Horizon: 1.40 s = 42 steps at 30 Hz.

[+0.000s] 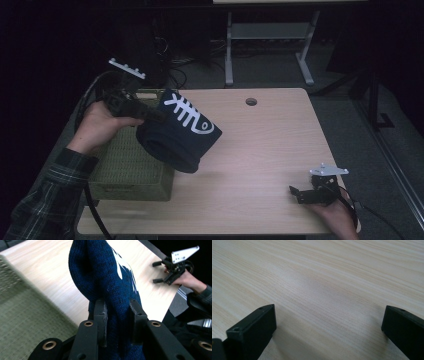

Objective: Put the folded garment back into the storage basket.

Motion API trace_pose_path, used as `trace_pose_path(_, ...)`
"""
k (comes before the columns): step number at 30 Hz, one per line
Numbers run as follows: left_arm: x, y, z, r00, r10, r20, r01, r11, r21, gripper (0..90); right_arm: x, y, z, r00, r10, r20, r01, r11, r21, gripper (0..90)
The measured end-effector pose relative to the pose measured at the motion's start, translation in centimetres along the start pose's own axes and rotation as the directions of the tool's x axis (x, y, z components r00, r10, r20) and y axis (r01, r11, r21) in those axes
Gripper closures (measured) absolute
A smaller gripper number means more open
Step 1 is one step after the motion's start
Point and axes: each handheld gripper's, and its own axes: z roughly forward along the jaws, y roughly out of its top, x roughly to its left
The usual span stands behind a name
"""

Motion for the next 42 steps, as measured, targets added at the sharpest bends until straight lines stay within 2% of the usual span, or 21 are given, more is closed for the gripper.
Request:
trace_pose_path(5, 1.0, -0.9, -2.2, 0.9993, -0.031, -0.019, 0.030, 0.9989, -0.036, 72.6, 0.0, 0.0, 0.0, 1.0000, 0.001, 0.000, -0.001, 1.0000, 0.002, 0.0)
trace_pose_path(9, 1.7, -1.8, -4.0, 0.9976, -0.063, -0.030, 0.060, 0.9951, -0.079, 72.7, 0.0, 0.0, 0.0, 1.0000, 0.001, 0.000, -0.001, 1.0000, 0.001, 0.0)
trace_pose_path(16, 2.6, -3.4, -6.9, 0.9918, -0.108, -0.068, 0.100, 0.9880, -0.118, 72.7, 0.0, 0.0, 0.0, 1.0000, 0.000, 0.000, 0.000, 1.0000, 0.002, 0.0)
trace_pose_path(18, 2.9, -3.9, -7.4, 0.9895, -0.120, -0.081, 0.110, 0.9872, -0.115, 72.7, 0.0, 0.0, 0.0, 1.0000, 0.000, 0.000, 0.000, 1.0000, 0.002, 0.0)
trace_pose_path(32, 5.1, -7.5, -8.7, 0.9717, -0.200, -0.125, 0.188, 0.9771, -0.099, 72.7, 0.0, 0.0, 0.0, 1.0000, 0.000, 0.000, 0.000, 1.0000, 0.002, 0.0)
trace_pose_path(38, 6.1, -8.7, -8.1, 0.9623, -0.233, -0.139, 0.223, 0.9711, -0.084, 72.7, 0.0, 0.0, 0.0, 1.0000, 0.000, 0.000, 0.000, 1.0000, 0.002, 0.0)
trace_pose_path(42, 6.5, -9.3, -7.2, 0.9600, -0.244, -0.137, 0.237, 0.9692, -0.068, 72.7, 0.0, 0.0, 0.0, 1.0000, -0.004, 0.002, 0.004, 1.0000, -0.001, 0.0)
